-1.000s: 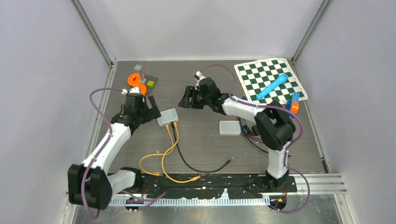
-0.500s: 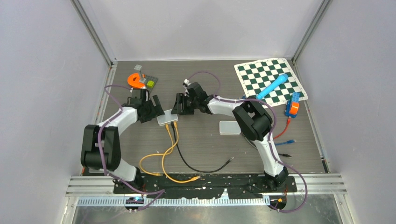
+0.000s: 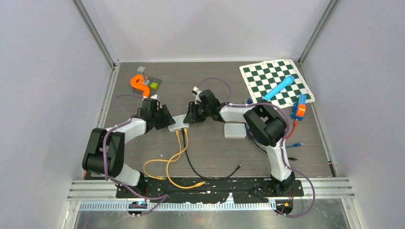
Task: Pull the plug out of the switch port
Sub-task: Move the switch port to the center of the board.
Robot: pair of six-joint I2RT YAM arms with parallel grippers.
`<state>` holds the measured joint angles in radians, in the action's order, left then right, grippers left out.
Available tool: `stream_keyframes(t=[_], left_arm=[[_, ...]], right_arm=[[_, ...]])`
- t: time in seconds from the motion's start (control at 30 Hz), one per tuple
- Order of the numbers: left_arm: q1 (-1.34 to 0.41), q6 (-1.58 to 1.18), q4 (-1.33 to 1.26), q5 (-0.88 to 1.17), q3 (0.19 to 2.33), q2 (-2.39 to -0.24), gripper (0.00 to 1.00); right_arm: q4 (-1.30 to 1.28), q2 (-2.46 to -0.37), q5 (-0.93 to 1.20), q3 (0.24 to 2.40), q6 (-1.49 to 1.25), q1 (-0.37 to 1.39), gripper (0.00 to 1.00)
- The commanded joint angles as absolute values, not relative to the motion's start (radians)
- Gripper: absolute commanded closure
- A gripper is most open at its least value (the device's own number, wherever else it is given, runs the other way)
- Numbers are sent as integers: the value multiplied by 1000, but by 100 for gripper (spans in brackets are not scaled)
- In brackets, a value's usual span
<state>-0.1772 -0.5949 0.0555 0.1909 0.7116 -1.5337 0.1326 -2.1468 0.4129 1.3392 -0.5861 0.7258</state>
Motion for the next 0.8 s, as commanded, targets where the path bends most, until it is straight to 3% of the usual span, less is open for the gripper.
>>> stream_keyframes(t=[0.0,0.27,0.4,0.63,0.77], left_arm=[[-323,-688,-12,273,637,-1464,56],[-464,-732,22,196,560,-1368,56],[-465,-719,107,110,541,-1288,49],[-465,-632,245,-25,582,-1161,36],[-465,-589,272,-52,586,-1103,33]], right_arm=[[143,-2072,393,1250,-530,750,61],[168,-2003,438,1122,-527,735,61],[236,-1963,457,1038,-539,735,55],[40,-1807,314,1064,-392,733,43],[-28,-1715,230,1035,-373,725,41]])
